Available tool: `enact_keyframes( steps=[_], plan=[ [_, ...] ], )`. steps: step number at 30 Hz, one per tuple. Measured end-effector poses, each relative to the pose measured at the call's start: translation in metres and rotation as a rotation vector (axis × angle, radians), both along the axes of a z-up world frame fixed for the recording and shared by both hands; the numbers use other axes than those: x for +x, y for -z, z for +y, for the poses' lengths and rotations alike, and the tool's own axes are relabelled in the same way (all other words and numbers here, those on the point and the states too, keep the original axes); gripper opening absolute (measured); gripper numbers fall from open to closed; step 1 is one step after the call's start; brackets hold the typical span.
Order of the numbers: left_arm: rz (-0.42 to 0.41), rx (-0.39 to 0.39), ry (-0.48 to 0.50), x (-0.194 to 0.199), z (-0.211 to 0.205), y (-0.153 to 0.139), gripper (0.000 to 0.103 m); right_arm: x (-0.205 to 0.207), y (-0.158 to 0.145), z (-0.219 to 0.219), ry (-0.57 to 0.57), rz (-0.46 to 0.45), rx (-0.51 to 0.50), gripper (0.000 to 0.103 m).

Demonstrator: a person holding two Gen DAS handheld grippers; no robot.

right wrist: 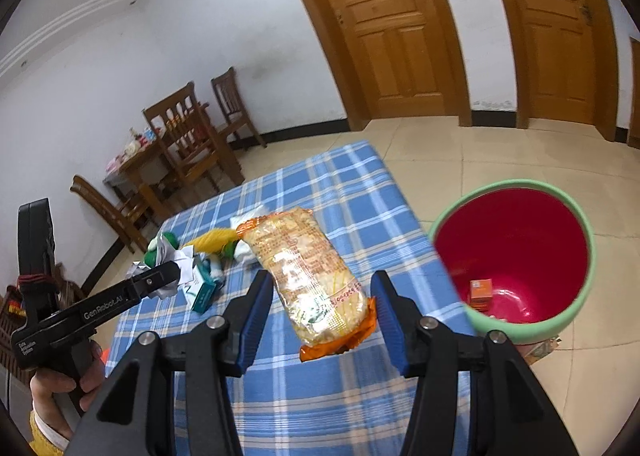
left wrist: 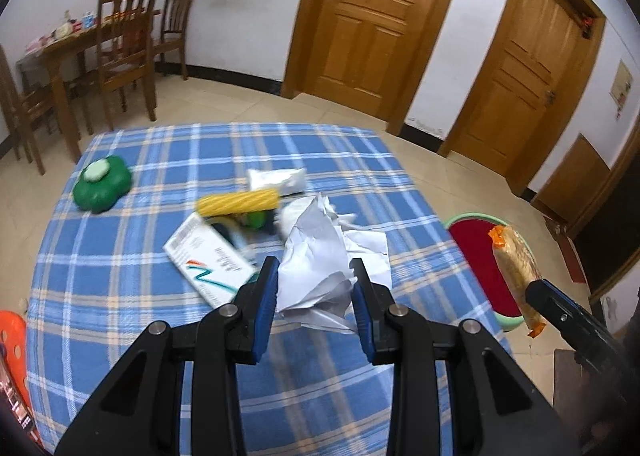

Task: Collect trash
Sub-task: 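Carry the tissue and cracker bag over the red bin with both grippers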

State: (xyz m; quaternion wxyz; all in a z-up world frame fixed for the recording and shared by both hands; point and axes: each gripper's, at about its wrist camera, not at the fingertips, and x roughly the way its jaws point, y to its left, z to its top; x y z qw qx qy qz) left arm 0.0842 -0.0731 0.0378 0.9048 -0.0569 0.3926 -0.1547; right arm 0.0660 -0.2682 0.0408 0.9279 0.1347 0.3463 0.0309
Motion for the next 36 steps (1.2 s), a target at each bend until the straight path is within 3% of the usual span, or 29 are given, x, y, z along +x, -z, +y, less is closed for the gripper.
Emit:
enact_keyframes(
  steps=[17,36],
  plan=[
    [-0.015,0.042,0.185,0.01,-0.108,-0.007,0.035,-0.027,0.001,-0.097,0.25,-0.004,0.004,0.054],
    [0.076,0.151,0.386,0.036,-0.231,0.048,0.035,-0.027,0.043,-0.173,0.398,0.101,0.063,0.054]
  ],
)
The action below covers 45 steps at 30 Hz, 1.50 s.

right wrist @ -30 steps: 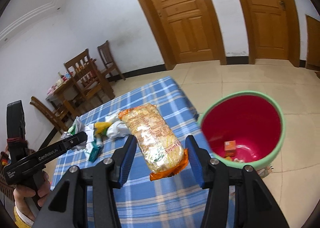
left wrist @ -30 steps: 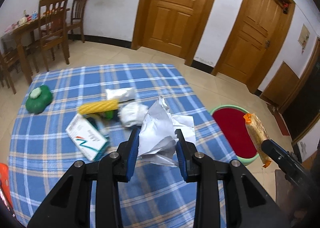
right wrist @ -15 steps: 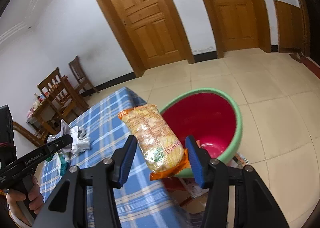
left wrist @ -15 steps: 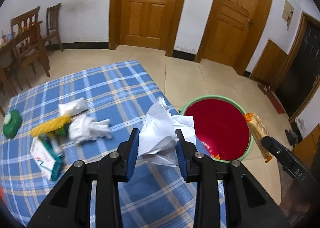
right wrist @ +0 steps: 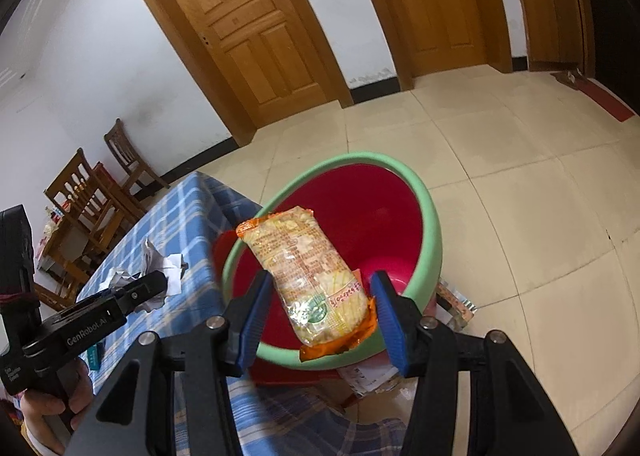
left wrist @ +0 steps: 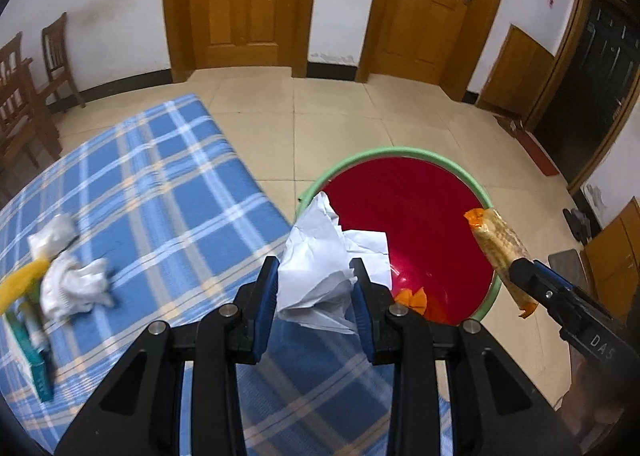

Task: Collect trash
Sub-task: 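Carry the tissue and cracker bag over the red bin with both grippers, then open both grippers to drop the cracker bag and tissue into the bin, then move both tools back over the table toward the medicine box and gloves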

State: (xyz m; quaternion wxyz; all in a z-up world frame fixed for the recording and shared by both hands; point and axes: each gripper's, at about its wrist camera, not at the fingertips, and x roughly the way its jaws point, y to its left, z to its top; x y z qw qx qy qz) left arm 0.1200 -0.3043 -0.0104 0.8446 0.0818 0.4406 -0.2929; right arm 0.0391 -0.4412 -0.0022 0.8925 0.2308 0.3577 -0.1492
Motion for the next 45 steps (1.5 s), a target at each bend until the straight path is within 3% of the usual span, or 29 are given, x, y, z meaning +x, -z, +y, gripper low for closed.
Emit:
enact_keyframes(
  steps=[12,17,31,45],
  plan=[
    [0.022,0.031,0.05,0.013,-0.038,0.021,0.036,0.012,0.02,-0.028,0.043,0.05,0.016,0.056],
    [-0.012,0.057,0.024,0.013,-0.042,0.02,0.055,0.015,0.022,-0.032,0.052,0.043,0.024,0.056],
    [-0.016,0.043,-0.001,0.019,-0.034,0.013,0.067,0.015,0.016,-0.03,0.043,0.032,0.017,0.056],
    [-0.035,0.005,-0.051,0.009,-0.003,-0.009,0.067,0.01,0.002,-0.011,0.029,0.001,0.006,0.056]
  ],
)
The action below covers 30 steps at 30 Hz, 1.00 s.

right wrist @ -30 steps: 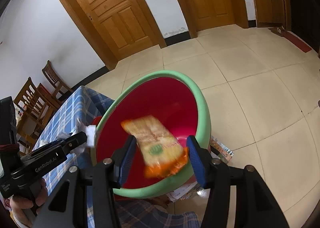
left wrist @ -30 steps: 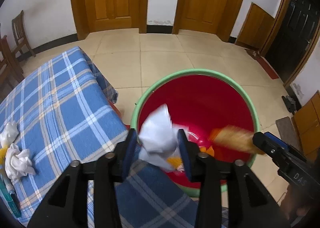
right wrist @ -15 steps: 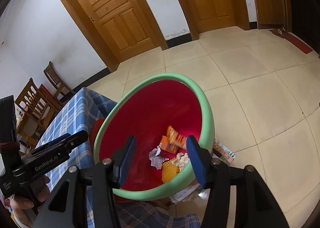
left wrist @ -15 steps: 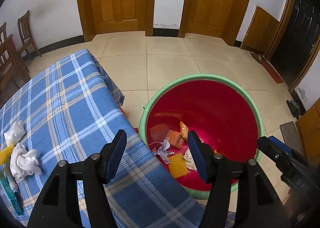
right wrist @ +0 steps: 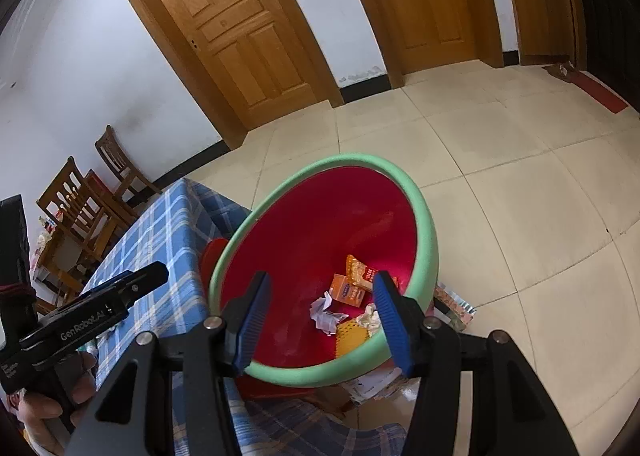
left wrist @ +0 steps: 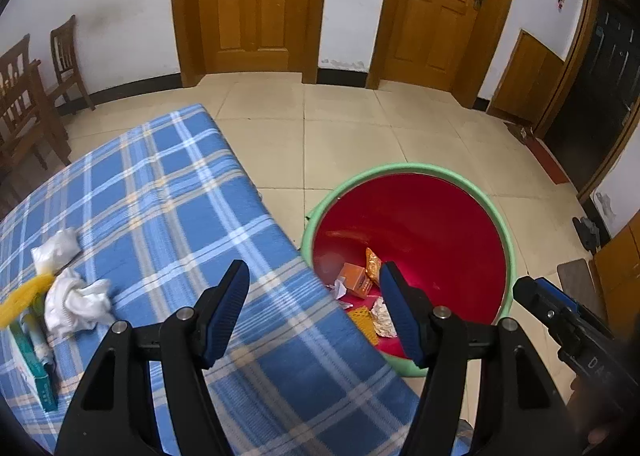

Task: Collect trash
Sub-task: 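Move both tools back over the table toward the medicine box and gloves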

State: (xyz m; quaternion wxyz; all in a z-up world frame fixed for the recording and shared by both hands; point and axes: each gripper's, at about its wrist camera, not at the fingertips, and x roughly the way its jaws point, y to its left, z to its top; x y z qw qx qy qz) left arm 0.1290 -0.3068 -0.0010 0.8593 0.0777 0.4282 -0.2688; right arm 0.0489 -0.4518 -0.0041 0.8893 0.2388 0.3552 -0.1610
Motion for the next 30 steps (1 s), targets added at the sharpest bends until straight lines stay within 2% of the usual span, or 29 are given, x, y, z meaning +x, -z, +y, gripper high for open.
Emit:
enact_keyframes(
  steps=[20,30],
  plan=[
    [-0.044,-0.041,-0.163,-0.017,0.093,-0.028,0.068,0.002,-0.024,0.055,-0.098,-0.052,-0.011,0.06],
    [-0.052,-0.057,-0.268,-0.017,0.145,-0.031,0.067,0.01,-0.029,0.089,-0.168,-0.058,-0.023,0.06]
  ],
)
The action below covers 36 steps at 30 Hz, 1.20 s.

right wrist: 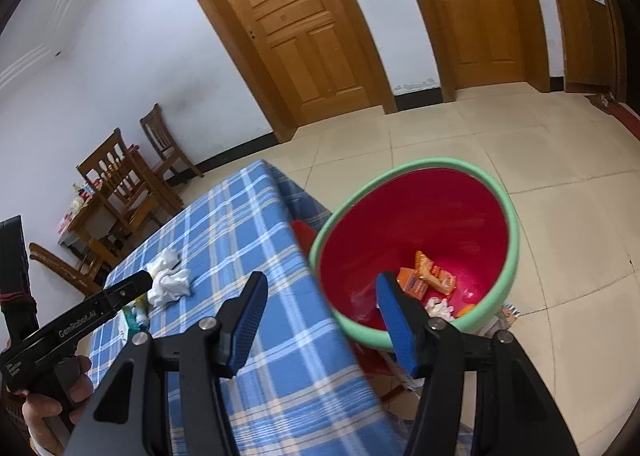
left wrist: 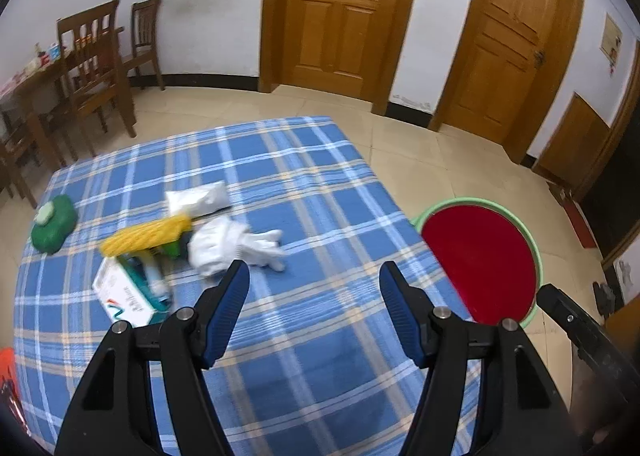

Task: Collect trash
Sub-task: 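Move both tools back over the table toward the medicine box and gloves, then grasp the white medicine box with the left gripper while the right gripper grasps the white gloves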

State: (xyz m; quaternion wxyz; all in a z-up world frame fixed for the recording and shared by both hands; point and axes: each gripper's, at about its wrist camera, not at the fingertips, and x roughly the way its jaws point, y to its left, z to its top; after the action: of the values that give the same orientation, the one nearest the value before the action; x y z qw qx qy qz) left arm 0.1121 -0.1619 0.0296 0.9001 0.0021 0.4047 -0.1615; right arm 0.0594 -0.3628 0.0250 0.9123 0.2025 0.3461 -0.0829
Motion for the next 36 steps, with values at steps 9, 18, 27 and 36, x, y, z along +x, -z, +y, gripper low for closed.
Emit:
enact_keyframes(
  steps=[9,18,27,36],
  plan=[
    [0.017,-0.005,-0.118,0.005,0.052,0.01,0.068,0.012,0.003,0.03,-0.066,0.013,-0.006,0.061],
    [0.067,-0.004,-0.255,0.016,0.104,0.031,0.068,0.024,0.01,0.054,-0.117,0.038,-0.008,0.062],
    [0.142,-0.037,-0.352,0.03,0.132,0.054,0.068,0.033,0.018,0.066,-0.145,0.065,-0.01,0.062],
    [0.205,-0.056,-0.404,0.043,0.145,0.078,0.068,0.039,0.027,0.069,-0.156,0.09,-0.006,0.062]
  ],
)
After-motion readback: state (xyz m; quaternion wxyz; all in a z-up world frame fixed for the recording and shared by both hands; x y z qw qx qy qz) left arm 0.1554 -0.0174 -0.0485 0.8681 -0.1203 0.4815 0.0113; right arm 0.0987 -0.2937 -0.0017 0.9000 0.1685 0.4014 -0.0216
